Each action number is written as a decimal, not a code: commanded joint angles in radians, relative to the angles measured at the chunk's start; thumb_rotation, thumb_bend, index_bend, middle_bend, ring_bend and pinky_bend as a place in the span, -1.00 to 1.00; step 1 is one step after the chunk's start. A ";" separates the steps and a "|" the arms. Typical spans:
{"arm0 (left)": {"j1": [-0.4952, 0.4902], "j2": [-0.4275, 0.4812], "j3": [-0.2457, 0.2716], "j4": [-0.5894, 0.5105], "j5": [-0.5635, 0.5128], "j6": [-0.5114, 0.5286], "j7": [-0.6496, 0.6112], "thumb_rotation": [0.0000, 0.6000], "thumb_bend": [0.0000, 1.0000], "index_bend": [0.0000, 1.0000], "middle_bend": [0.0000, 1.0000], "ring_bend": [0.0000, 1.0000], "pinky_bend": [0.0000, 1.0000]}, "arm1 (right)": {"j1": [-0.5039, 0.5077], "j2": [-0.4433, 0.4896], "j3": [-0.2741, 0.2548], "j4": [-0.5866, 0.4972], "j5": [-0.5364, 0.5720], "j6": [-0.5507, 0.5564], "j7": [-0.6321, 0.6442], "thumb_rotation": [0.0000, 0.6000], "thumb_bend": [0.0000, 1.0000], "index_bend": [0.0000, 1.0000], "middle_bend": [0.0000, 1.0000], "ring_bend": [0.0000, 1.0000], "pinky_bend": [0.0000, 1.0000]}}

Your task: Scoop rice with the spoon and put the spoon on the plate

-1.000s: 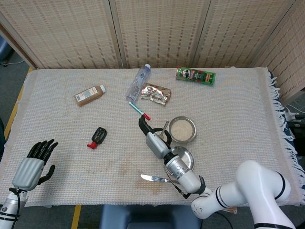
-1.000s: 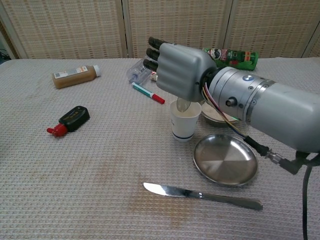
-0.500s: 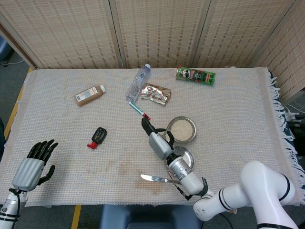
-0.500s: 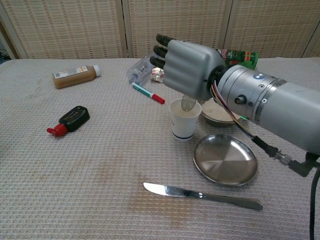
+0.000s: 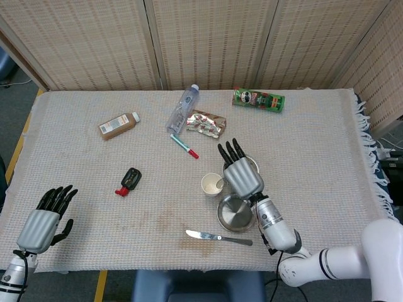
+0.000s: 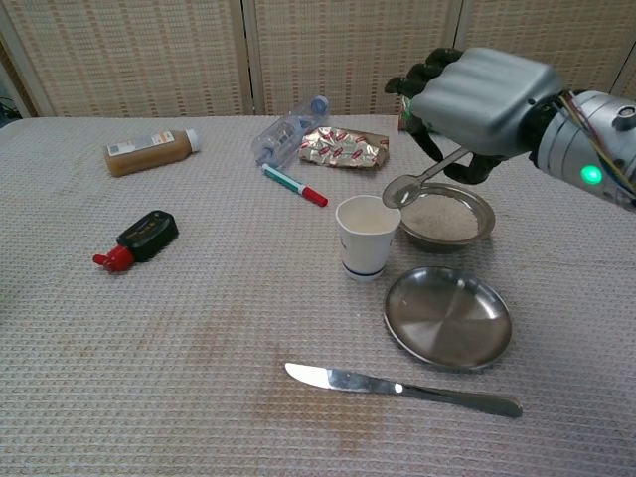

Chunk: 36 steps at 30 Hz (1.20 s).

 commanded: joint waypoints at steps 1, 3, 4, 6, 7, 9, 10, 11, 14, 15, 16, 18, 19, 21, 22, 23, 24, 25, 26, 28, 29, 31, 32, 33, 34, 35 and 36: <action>0.000 -0.004 0.001 -0.003 0.001 -0.001 0.009 1.00 -0.02 -1.00 -1.00 -1.00 -0.83 | -0.127 0.118 -0.013 -0.037 -0.083 -0.099 0.291 1.00 -0.35 0.19 -0.95 -1.00 -1.00; 0.000 -0.005 0.002 -0.006 0.003 0.000 0.017 1.00 -0.02 -1.00 -1.00 -1.00 -0.83 | -0.151 0.133 -0.044 -0.027 -0.103 -0.125 0.320 1.00 -0.35 0.20 -0.94 -1.00 -1.00; 0.000 -0.006 0.002 -0.007 0.004 -0.001 0.019 1.00 -0.02 -1.00 -1.00 -1.00 -0.83 | -0.161 0.134 -0.056 -0.021 -0.114 -0.132 0.327 1.00 -0.35 0.20 -0.94 -1.00 -1.00; -0.001 -0.007 0.003 -0.009 0.005 -0.002 0.023 1.00 -0.02 -1.00 -1.00 -1.00 -0.83 | -0.186 0.126 -0.082 -0.004 -0.145 -0.144 0.351 1.00 -0.35 0.20 -0.94 -1.00 -1.00; -0.001 -0.007 0.004 -0.010 0.006 -0.003 0.023 1.00 -0.02 -1.00 -1.00 -1.00 -0.83 | -0.196 0.120 -0.091 0.005 -0.157 -0.147 0.359 1.00 -0.35 0.19 -0.94 -1.00 -1.00; -0.002 -0.007 0.005 -0.010 0.009 -0.003 0.022 1.00 -0.02 -1.00 -1.00 -1.00 -0.82 | -0.217 0.097 -0.103 0.027 -0.182 -0.154 0.375 1.00 -0.35 0.19 -0.94 -1.00 -1.00; -0.002 -0.007 0.005 -0.010 0.010 -0.003 0.022 1.00 -0.02 -1.00 -1.00 -1.00 -0.82 | -0.224 0.084 -0.103 0.036 -0.188 -0.156 0.380 1.00 -0.35 0.19 -0.94 -1.00 -1.00; -0.002 -0.007 0.006 -0.011 0.011 -0.003 0.021 1.00 -0.02 -1.00 -1.00 -1.00 -0.82 | -0.229 0.071 -0.102 0.044 -0.194 -0.158 0.382 1.00 -0.35 0.18 -0.94 -1.00 -1.00; -0.002 -0.006 0.006 -0.011 0.014 -0.002 0.020 1.00 -0.02 -1.00 -1.00 -1.00 -0.82 | -0.241 0.028 -0.090 0.075 -0.217 -0.160 0.376 1.00 -0.35 0.17 -0.94 -1.00 -1.00; -0.002 -0.006 0.006 -0.011 0.013 -0.001 0.020 1.00 -0.02 -1.00 -1.00 -1.00 -0.82 | -0.243 0.015 -0.085 0.082 -0.216 -0.165 0.370 1.00 -0.35 0.16 -0.94 -1.00 -1.00; -0.001 -0.007 0.004 -0.010 0.010 -0.001 0.020 1.00 -0.02 -1.00 -1.00 -1.00 -0.81 | -0.244 0.007 -0.082 0.086 -0.213 -0.171 0.361 1.00 -0.35 0.15 -0.94 -1.00 -1.00; -0.001 -0.006 0.002 -0.010 0.005 -0.002 0.019 1.00 -0.02 -1.00 -1.00 -1.00 -0.81 | -0.245 -0.009 -0.077 0.092 -0.204 -0.186 0.336 1.00 -0.35 0.06 -0.94 -1.00 -1.00; -0.001 -0.006 0.002 -0.010 0.004 -0.002 0.017 1.00 -0.02 -1.00 -1.00 -1.00 -0.81 | -0.246 -0.017 -0.075 0.095 -0.201 -0.190 0.327 1.00 -0.35 0.00 -0.94 -1.00 -1.00; -0.001 -0.005 0.002 -0.009 0.004 -0.001 0.015 1.00 -0.02 -1.00 -1.00 -1.00 -0.81 | -0.251 -0.032 -0.068 0.104 -0.207 -0.190 0.315 1.00 -0.35 -0.22 -0.94 -1.00 -1.00; 0.000 -0.005 0.002 -0.009 0.005 -0.001 0.015 1.00 -0.02 -1.00 -1.00 -1.00 -0.80 | -0.253 -0.036 -0.066 0.106 -0.209 -0.190 0.310 1.00 -0.37 -0.30 -0.94 -1.00 -1.00; 0.000 -0.004 0.003 -0.009 0.004 -0.001 0.015 1.00 -0.02 -1.00 -1.00 -1.00 -0.80 | -0.255 -0.038 -0.064 0.106 -0.207 -0.191 0.305 1.00 -0.39 -0.36 -0.94 -1.00 -1.00; 0.000 -0.003 0.003 -0.008 0.004 -0.001 0.013 1.00 -0.02 -1.00 -1.00 -1.00 -0.80 | -0.258 -0.038 -0.059 0.100 -0.204 -0.193 0.302 1.00 -0.42 -0.44 -0.94 -1.00 -1.00; 0.001 -0.003 0.003 -0.008 0.004 -0.001 0.013 1.00 -0.02 -1.00 -1.00 -1.00 -0.80 | -0.260 -0.036 -0.057 0.096 -0.204 -0.195 0.302 1.00 -0.45 -0.50 -0.95 -1.00 -1.00; 0.001 -0.003 0.003 -0.007 0.004 0.000 0.013 1.00 -0.02 -1.00 -1.00 -1.00 -0.80 | -0.262 -0.033 -0.055 0.091 -0.203 -0.197 0.300 1.00 -0.48 -0.55 -0.95 -1.00 -1.00; 0.003 -0.002 0.003 -0.008 0.004 0.003 0.012 1.00 -0.02 -1.00 -1.00 -1.00 -0.80 | -0.268 -0.019 -0.053 0.069 -0.204 -0.199 0.302 1.00 -0.51 -0.61 -0.95 -1.00 -1.00; 0.004 -0.001 0.003 -0.008 0.004 0.004 0.011 1.00 -0.02 -1.00 -1.00 -1.00 -0.80 | -0.272 -0.012 -0.050 0.057 -0.212 -0.194 0.310 1.00 -0.52 -0.62 -0.94 -1.00 -1.00; 0.006 0.000 0.003 -0.008 0.006 0.011 0.010 1.00 -0.02 -1.00 -1.00 -1.00 -0.79 | -0.290 0.015 -0.048 0.026 -0.248 -0.161 0.336 1.00 -0.53 -0.60 -0.94 -1.00 -1.00; 0.008 0.001 0.003 -0.009 0.008 0.014 0.009 1.00 -0.02 -1.00 -1.00 -1.00 -0.79 | -0.303 0.029 -0.048 0.011 -0.269 -0.139 0.356 1.00 -0.53 -0.59 -0.94 -1.00 -1.00; 0.009 0.002 0.004 -0.010 0.012 0.020 0.008 1.00 -0.02 -1.00 -1.00 -1.00 -0.79 | -0.327 0.051 -0.051 -0.012 -0.301 -0.100 0.391 1.00 -0.53 -0.59 -0.95 -1.00 -1.00; 0.011 0.003 0.004 -0.010 0.015 0.024 0.008 1.00 -0.02 -1.00 -1.00 -1.00 -0.79 | -0.352 0.070 -0.057 -0.029 -0.326 -0.064 0.423 1.00 -0.53 -0.60 -0.95 -1.00 -1.00; 0.012 0.004 0.004 -0.010 0.017 0.029 0.007 1.00 -0.02 -1.00 -1.00 -1.00 -0.79 | -0.383 0.090 -0.067 -0.045 -0.350 -0.022 0.456 1.00 -0.53 -0.63 -0.95 -1.00 -1.00; 0.014 0.004 0.003 -0.009 0.020 0.037 0.003 1.00 -0.02 -1.00 -1.00 -1.00 -0.79 | -0.432 0.117 -0.088 -0.060 -0.386 0.040 0.505 1.00 -0.54 -0.69 -0.96 -1.00 -1.00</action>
